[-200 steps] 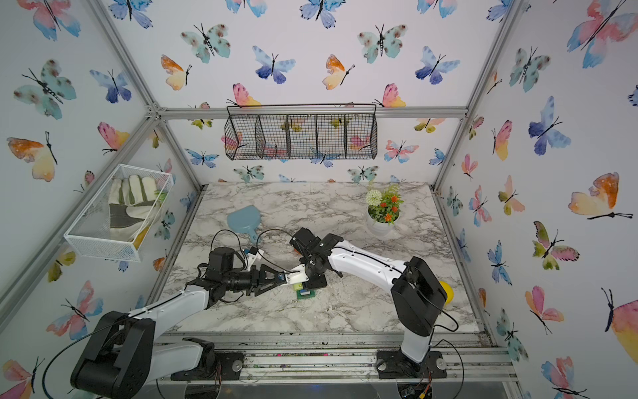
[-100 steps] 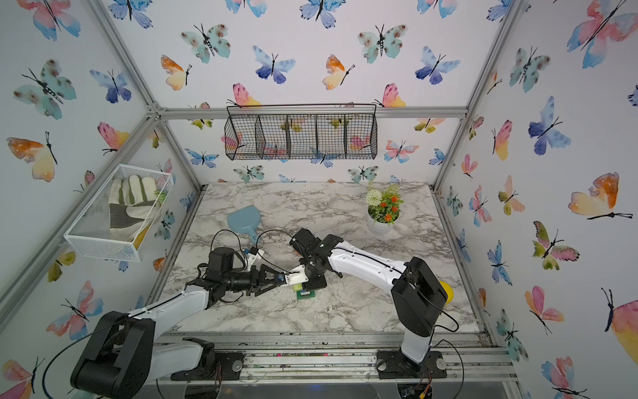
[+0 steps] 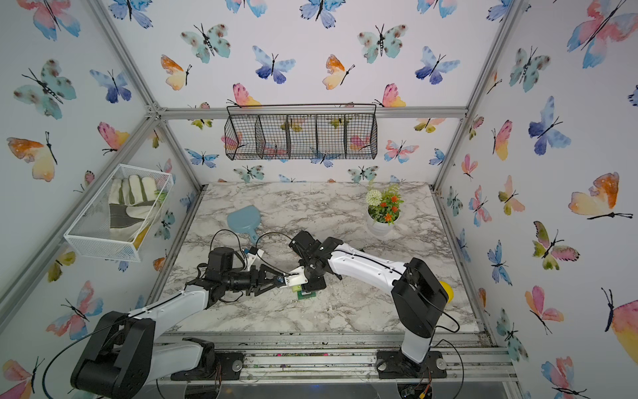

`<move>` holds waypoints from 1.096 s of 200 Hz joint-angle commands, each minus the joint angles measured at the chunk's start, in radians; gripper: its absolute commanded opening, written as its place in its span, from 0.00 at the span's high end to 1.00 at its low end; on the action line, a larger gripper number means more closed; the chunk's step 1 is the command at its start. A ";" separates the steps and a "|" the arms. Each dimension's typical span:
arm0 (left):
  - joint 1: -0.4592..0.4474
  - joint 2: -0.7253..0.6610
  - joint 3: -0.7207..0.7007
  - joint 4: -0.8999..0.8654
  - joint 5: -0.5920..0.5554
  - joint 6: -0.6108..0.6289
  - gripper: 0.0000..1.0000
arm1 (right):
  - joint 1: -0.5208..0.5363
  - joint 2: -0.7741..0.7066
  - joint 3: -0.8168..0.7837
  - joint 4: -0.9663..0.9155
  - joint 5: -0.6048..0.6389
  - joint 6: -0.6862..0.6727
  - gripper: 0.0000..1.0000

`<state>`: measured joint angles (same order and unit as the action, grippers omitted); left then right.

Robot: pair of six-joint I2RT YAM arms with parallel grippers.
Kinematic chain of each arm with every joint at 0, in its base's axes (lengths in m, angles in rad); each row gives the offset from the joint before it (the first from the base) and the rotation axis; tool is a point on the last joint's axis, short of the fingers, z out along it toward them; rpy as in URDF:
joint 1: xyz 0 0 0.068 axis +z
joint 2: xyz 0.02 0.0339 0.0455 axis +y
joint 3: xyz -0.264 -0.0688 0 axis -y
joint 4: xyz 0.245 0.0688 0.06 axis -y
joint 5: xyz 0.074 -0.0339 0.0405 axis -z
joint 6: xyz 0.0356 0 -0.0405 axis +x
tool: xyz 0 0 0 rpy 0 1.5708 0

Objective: Assemble the number 1 with lego
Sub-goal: Assemble the lego brick with the lego brick.

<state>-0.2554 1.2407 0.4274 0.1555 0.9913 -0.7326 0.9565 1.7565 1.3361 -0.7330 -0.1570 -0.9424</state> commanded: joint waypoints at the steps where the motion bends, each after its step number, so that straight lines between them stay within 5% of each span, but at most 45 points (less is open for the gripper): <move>1: 0.005 -0.001 0.010 -0.010 0.018 0.021 0.25 | -0.002 0.015 0.009 -0.060 0.025 0.009 0.98; 41: 0.006 -0.006 0.011 -0.011 0.017 0.020 0.25 | -0.002 -0.011 0.081 -0.078 -0.048 0.018 0.98; 104: 0.013 -0.005 0.018 -0.025 0.021 0.032 0.25 | -0.015 -0.042 0.007 -0.068 0.058 -0.017 0.98; 219: 0.016 -0.009 0.022 -0.040 0.021 0.041 0.25 | -0.015 -0.006 -0.017 -0.057 0.025 -0.038 0.98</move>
<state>-0.2478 1.2407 0.4301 0.1276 0.9928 -0.7143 0.9478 1.7329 1.3373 -0.7746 -0.1184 -0.9642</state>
